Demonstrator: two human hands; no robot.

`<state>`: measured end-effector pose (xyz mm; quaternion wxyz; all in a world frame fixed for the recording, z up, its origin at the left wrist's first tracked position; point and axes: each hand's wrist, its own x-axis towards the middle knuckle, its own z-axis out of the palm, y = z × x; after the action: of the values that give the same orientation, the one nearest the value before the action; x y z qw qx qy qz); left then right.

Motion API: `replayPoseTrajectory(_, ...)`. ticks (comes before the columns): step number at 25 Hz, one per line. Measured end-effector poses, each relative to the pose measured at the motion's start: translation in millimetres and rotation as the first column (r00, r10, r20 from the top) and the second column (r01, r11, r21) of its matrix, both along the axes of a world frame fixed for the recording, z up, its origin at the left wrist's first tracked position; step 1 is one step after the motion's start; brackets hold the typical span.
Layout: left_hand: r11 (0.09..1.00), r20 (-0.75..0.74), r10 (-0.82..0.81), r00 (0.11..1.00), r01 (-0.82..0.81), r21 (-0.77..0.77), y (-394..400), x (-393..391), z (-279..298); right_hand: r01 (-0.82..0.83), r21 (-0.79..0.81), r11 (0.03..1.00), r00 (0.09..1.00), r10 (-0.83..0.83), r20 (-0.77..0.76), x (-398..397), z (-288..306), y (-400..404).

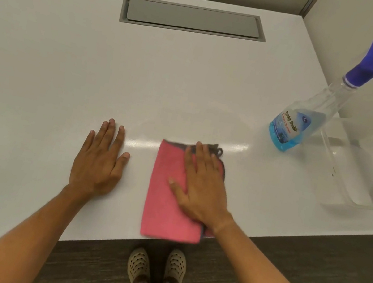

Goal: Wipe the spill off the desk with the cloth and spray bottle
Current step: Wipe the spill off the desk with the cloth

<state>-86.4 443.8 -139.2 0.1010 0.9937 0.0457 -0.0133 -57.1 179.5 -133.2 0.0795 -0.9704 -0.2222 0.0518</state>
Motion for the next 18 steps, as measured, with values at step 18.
replayPoseTrajectory(18, 1.000, -0.007, 0.008, 1.000, -0.008, 0.007, 0.5, -0.7, 1.5, -0.144, -0.044, 0.989, 0.990, 0.143, -0.016, 20.9, 0.5, -43.8)
